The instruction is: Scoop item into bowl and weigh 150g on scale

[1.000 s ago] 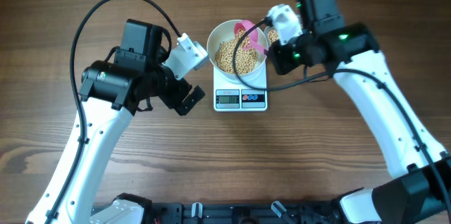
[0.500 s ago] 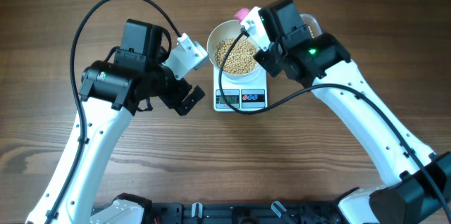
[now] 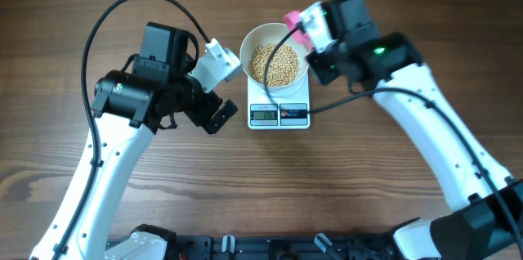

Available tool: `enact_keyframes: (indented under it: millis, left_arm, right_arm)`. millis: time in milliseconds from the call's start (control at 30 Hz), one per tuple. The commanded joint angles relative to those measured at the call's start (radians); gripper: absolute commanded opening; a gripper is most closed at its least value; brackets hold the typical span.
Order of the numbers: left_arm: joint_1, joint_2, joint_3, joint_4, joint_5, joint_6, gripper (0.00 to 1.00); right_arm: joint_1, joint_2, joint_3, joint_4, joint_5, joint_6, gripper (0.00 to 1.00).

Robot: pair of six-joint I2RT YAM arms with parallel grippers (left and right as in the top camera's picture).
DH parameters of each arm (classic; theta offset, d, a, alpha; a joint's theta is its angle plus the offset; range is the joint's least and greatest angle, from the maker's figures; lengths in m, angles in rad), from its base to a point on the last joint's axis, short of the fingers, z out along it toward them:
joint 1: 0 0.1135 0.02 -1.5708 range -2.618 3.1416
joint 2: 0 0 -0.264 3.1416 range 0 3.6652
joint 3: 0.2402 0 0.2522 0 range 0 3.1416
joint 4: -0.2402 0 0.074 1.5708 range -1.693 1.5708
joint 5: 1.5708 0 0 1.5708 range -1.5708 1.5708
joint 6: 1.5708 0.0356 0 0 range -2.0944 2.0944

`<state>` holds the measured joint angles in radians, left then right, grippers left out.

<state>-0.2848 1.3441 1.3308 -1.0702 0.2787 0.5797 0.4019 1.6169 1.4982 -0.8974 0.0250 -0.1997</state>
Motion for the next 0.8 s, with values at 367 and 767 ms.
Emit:
enact_keyframes:
  millis: [367,767]
  left_arm:
    - [0.002,-0.013,-0.002,0.0,0.009,0.019,1.0]
    - [0.002,-0.013,-0.002,0.0,0.009,0.019,1.0]
  right_arm:
    - [-0.473,0.001,0.007,0.012,-0.497,0.093,0.04]
    - [-0.477,0.062,-0.008,0.033,-0.492,0.001,0.04]
